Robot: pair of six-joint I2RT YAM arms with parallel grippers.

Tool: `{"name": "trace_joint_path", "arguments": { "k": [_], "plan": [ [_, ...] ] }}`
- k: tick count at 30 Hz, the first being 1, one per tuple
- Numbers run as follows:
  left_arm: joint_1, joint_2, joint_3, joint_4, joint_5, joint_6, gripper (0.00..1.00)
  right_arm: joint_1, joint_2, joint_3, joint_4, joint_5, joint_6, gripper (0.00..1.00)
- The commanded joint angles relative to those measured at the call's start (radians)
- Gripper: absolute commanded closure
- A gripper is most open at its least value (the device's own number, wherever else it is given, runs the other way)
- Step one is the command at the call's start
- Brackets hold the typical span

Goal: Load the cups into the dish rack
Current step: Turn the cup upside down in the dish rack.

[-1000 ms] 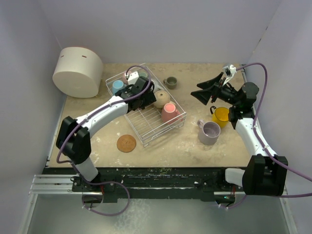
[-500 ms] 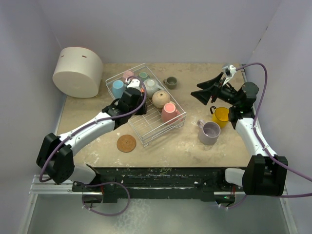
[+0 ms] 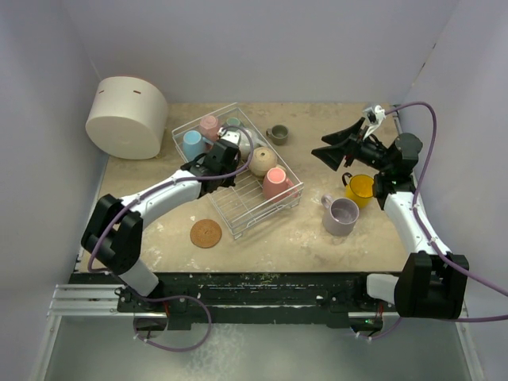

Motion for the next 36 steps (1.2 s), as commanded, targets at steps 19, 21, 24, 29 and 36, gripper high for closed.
{"name": "trace_joint_path", "arguments": {
  "k": [19,21,24,29,36],
  "plan": [
    [0.004,0.229,0.332,0.016,0.057,0.081,1.0,-0.008,-0.023,0.052,0.018,0.005,-0.019,0.24],
    [0.004,0.227,0.344,0.008,0.057,0.083,1.0,-0.007,-0.023,0.053,0.019,0.003,-0.019,0.24],
    [0.004,0.198,0.333,0.006,0.058,0.079,0.98,-0.007,-0.023,0.053,0.018,0.003,-0.021,0.24],
    [0.004,0.079,0.268,0.037,0.086,0.065,0.93,-0.009,-0.021,0.053,0.018,0.005,-0.025,0.25],
    [0.019,-0.121,0.163,0.142,0.2,0.052,0.72,-0.01,-0.025,0.054,0.017,0.005,-0.032,0.24]
  ]
}}
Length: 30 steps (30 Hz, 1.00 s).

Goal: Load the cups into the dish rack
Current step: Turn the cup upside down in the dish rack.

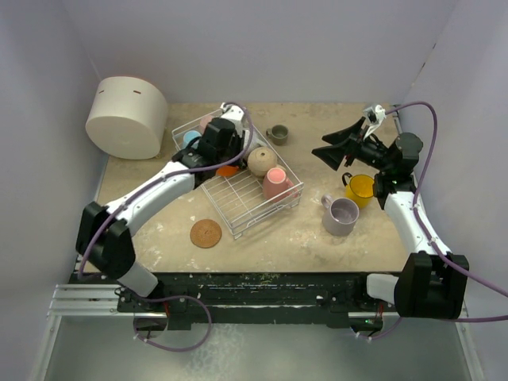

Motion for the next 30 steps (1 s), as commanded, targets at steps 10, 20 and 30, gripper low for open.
{"name": "trace_joint_path", "arguments": {
  "k": [10,20,30],
  "plan": [
    [0.087,-0.309,-0.083,0.15,0.278,-0.04,0.04,-0.008,-0.031,0.071,-0.017,-0.018,-0.072,0.24],
    [0.106,-0.399,-0.075,0.029,0.364,0.079,0.01,-0.01,-0.023,0.208,-0.302,-0.002,-0.357,0.25],
    [0.107,-0.539,-0.181,0.032,0.308,0.162,0.01,-0.01,-0.01,0.365,-0.913,0.276,-0.842,0.22]
  ]
}}
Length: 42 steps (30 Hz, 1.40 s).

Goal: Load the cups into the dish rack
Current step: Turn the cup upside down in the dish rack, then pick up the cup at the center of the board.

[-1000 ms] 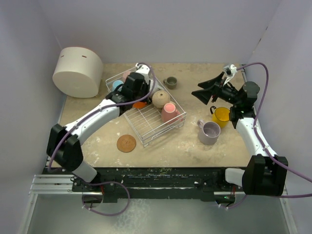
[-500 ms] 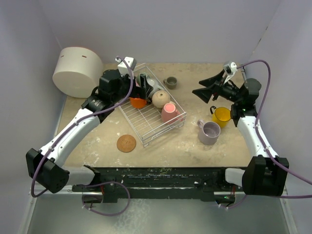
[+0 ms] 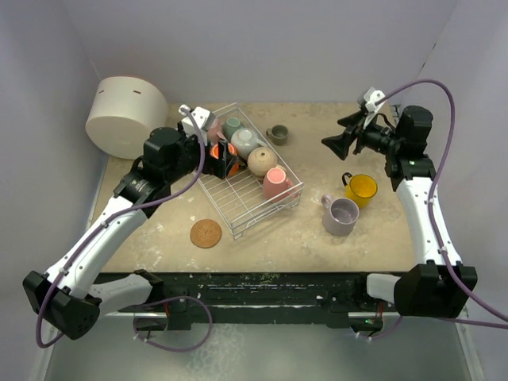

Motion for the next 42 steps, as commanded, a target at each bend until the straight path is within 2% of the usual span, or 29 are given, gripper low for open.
{"name": "trace_joint_path", "arguments": {
  "k": [1,6,10,15,21,26,33,42],
  "plan": [
    [0.006,-0.082,-0.024,0.025,-0.024,0.056,0.01,-0.007,-0.036,0.011,-0.294,0.233,-0.223,0.21],
    [0.022,-0.108,-0.036,0.026,-0.045,0.08,0.01,-0.033,-0.124,-0.118,-0.225,0.455,-0.186,0.17],
    [0.069,-0.106,-0.045,0.029,-0.045,0.073,0.01,-0.096,-0.098,-0.103,-0.271,0.562,-0.179,0.17],
    [0.143,-0.094,-0.061,0.067,0.068,0.019,0.01,-0.198,0.0,-0.071,-0.36,0.544,-0.172,0.17],
    [0.187,-0.082,-0.07,0.084,0.112,-0.006,0.01,-0.302,0.094,-0.067,-0.431,0.5,-0.226,0.17],
    [0.215,-0.068,-0.075,0.099,0.149,-0.024,0.01,-0.329,0.171,-0.077,-0.457,0.521,-0.263,0.19],
    [0.239,-0.059,-0.078,0.105,0.173,-0.039,0.01,-0.329,0.269,-0.065,-0.495,0.532,-0.304,0.33],
    [0.256,-0.057,-0.084,0.118,0.189,-0.051,0.01,-0.329,0.359,-0.077,-0.435,0.597,-0.294,0.54]
  ]
}}
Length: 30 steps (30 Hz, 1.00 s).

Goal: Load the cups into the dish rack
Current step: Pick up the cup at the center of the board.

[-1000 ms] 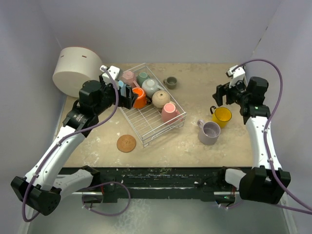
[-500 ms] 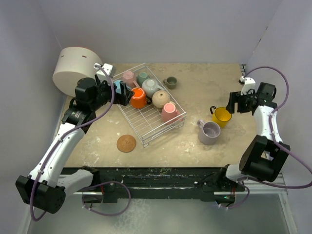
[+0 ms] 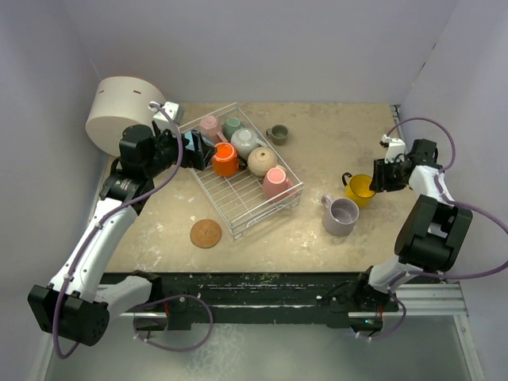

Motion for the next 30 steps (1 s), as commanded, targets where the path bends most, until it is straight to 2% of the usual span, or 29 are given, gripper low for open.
{"name": "trace_joint_path", "arguments": {
  "k": [1,10,16,24,30],
  "plan": [
    [0.013,0.001,-0.008,0.065,0.033,-0.014,0.0,0.001,0.02,0.028,0.028,0.034,-0.006,0.55],
    [0.024,0.005,-0.01,0.072,0.049,-0.025,0.01,0.002,0.037,0.017,0.056,0.074,0.015,0.63],
    [0.027,0.005,-0.01,0.074,0.057,-0.028,0.01,0.001,0.042,0.011,0.068,0.094,0.02,0.73],
    [0.029,0.003,-0.011,0.075,0.061,-0.03,0.01,0.001,0.02,0.001,0.064,0.091,0.021,0.99],
    [0.029,0.003,-0.013,0.078,0.065,-0.031,0.01,0.001,-0.038,-0.014,0.076,0.08,0.029,1.0]
  ]
}}
